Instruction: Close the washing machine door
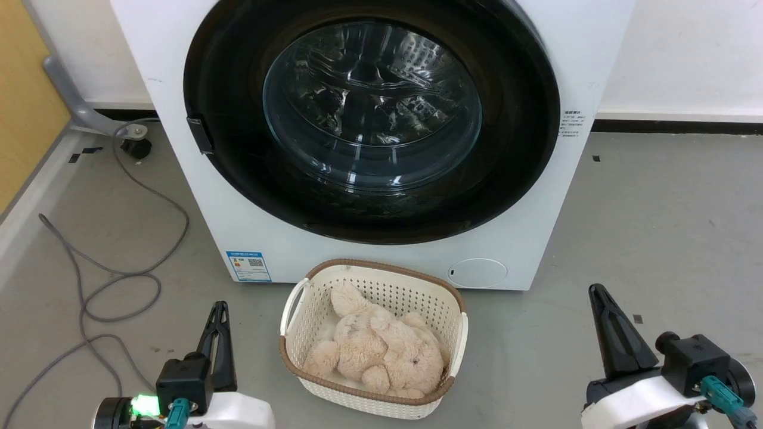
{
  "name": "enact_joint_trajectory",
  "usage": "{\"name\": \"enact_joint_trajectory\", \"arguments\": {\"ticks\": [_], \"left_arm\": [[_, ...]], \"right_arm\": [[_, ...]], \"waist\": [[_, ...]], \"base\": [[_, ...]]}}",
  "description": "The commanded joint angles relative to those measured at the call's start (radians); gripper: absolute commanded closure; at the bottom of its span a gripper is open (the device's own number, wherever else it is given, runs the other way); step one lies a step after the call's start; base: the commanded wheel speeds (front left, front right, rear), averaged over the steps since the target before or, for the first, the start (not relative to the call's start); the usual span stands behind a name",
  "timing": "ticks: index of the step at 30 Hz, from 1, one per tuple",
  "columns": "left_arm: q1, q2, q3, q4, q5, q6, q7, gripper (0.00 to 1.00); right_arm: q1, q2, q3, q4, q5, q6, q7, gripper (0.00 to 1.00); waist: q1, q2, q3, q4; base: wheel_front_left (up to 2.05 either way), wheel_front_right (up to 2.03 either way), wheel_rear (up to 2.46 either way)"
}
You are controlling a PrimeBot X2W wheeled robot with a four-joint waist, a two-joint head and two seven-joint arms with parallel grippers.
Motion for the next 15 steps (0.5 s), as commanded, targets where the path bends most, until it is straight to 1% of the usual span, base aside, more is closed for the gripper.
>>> {"name": "enact_joint_trajectory", "arguments": {"ticks": [1,15], "left_arm": [[-0.009,-0.002,0.004,-0.006,0.003,-0.007,0.004,1.00],[-0.013,-0.006,0.013,-0.013,0.005,-0.029,0.032,1.00]], "right_arm": [[0.003,0.002,-0.001,-0.006,-0.011,0.000,0.004,1.00],[0.004,0.003,-0.002,-0.017,-0.022,0.000,0.033,1.00]], "waist": [[0.0001,0.0000,0.000,0.000],[0.0001,0.0000,0.001,0.003]], "base": [[0.00,0.00,0.00],[0.00,0.00,0.00]]}}
